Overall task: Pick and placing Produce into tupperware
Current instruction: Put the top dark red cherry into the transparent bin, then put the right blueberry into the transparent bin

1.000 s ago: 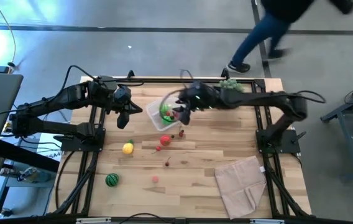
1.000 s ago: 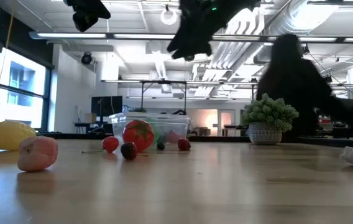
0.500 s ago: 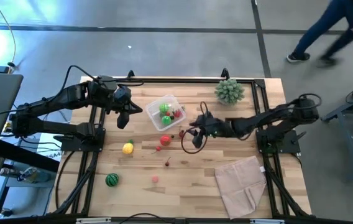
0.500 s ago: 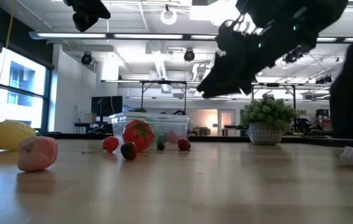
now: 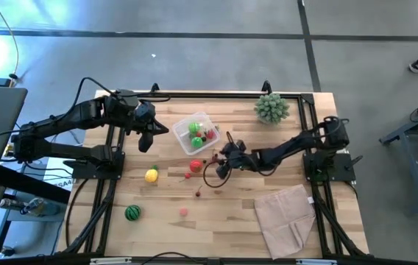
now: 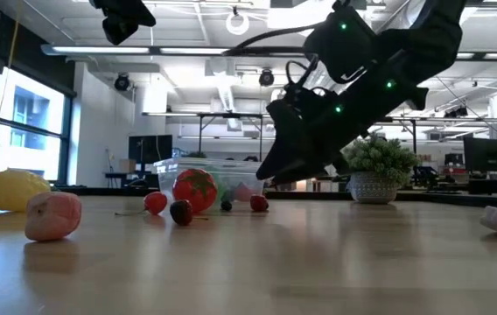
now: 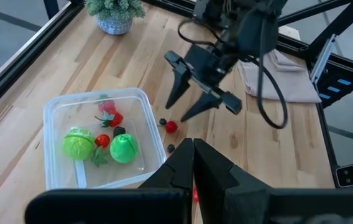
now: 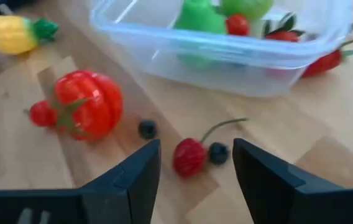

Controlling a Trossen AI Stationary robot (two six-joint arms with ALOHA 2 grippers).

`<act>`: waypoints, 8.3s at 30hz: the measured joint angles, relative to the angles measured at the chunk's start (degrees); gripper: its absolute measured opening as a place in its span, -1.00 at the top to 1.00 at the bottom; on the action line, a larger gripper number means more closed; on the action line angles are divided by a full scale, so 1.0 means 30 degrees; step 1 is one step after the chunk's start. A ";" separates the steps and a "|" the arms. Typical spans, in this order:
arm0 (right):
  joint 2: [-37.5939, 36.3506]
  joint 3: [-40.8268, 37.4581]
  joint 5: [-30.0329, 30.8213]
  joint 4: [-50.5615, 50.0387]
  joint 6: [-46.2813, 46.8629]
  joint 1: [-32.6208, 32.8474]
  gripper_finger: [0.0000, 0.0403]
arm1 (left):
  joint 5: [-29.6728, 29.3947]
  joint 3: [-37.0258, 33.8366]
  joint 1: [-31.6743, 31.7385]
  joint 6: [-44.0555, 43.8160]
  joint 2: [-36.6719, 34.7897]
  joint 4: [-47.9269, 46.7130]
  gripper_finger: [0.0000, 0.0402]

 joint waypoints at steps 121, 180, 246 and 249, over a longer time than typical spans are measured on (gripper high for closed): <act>-0.3682 0.6182 -0.1494 -0.6063 -0.5083 -0.2769 0.62 | 0.0000 0.0000 -0.0002 0.0000 -0.0002 0.0005 1.00; 0.2206 1.3665 -0.8296 -1.3372 -0.6139 -0.6469 0.33 | -0.0219 0.0005 0.0005 -0.0002 0.0000 0.0005 1.00; 0.2236 -0.2233 -0.2874 0.6618 -0.6742 -0.2526 0.02 | -0.0219 0.0004 0.0001 0.0000 -0.0003 0.0002 1.00; 0.2693 -0.1784 -0.2912 0.6616 -0.6742 -0.2519 0.02 | -0.0219 0.0000 0.0003 0.0000 -0.0001 0.0005 1.00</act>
